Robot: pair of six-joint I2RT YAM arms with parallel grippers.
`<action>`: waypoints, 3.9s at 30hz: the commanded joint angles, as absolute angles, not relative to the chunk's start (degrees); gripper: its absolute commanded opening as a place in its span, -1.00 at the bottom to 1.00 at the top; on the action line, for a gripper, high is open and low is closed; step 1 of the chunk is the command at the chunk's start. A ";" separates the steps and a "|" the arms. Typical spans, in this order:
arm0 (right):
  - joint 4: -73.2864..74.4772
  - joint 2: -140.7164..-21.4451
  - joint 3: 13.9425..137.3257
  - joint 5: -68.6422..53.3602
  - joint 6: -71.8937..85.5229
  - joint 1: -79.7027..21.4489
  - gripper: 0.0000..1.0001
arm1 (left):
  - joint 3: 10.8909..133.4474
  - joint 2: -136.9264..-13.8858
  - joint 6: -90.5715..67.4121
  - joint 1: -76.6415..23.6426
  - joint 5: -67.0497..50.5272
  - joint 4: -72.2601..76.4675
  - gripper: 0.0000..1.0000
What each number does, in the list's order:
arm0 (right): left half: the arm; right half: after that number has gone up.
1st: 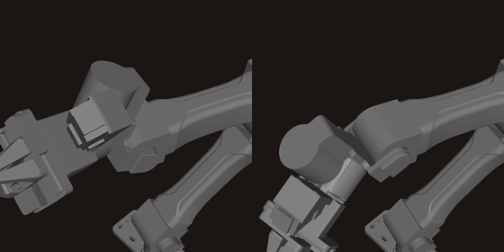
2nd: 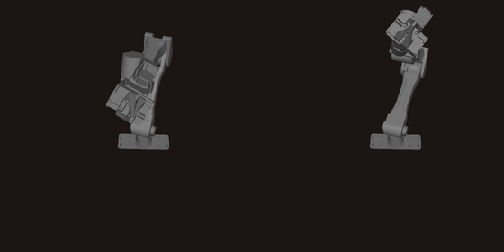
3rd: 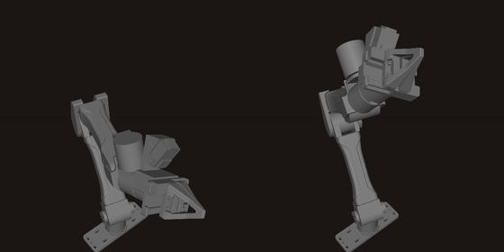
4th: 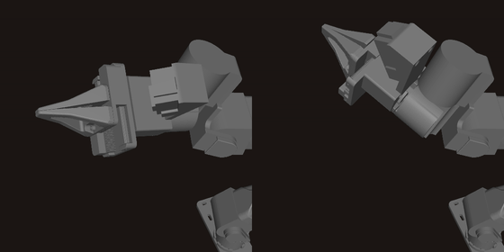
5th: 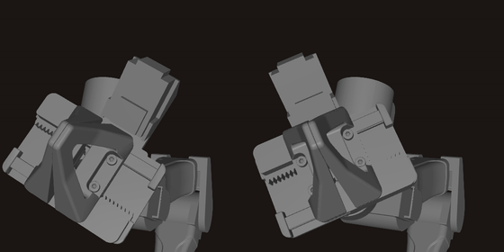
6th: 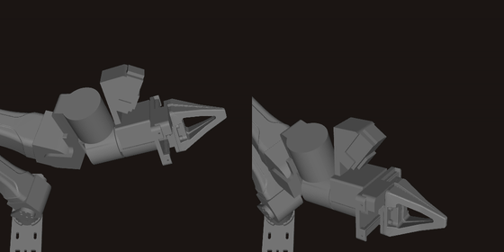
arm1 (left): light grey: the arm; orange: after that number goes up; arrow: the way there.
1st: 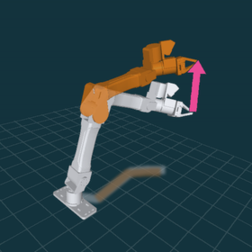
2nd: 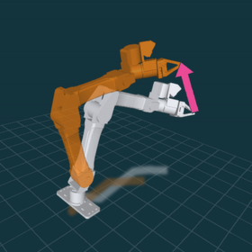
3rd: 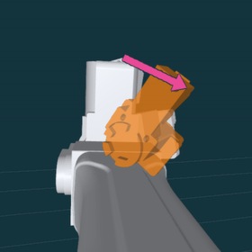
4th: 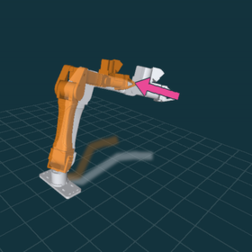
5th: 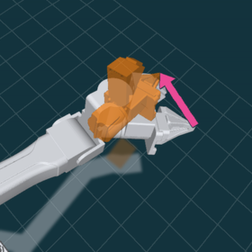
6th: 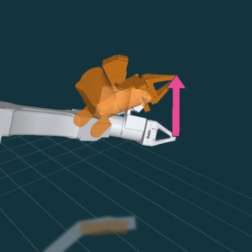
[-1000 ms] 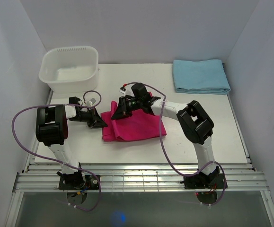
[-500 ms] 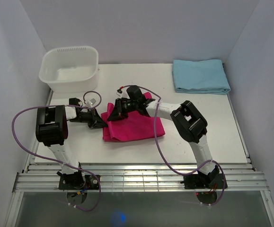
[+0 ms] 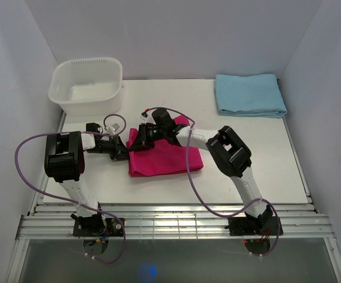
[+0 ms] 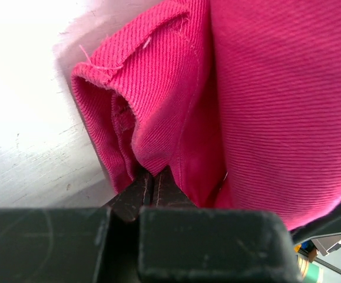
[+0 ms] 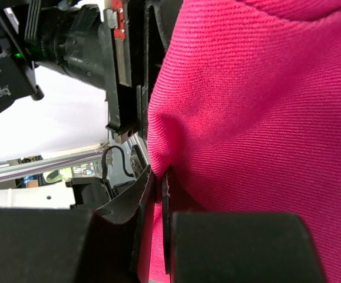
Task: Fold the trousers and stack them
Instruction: Fold the trousers
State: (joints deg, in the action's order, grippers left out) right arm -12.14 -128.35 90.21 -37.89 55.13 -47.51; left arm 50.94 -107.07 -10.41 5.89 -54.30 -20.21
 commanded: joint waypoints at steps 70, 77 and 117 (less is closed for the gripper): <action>2.46 -118.82 54.75 -64.70 19.07 -26.29 0.70 | 54.58 -114.77 10.64 4.12 -58.71 -41.84 -0.05; 13.88 -118.40 64.23 -67.74 12.23 -22.94 0.58 | 60.36 -111.28 16.77 7.38 -60.02 -46.48 -0.01; 10.72 -99.51 63.40 -45.01 20.49 -10.02 0.48 | 68.25 -86.09 20.28 -6.13 -37.20 -24.47 0.39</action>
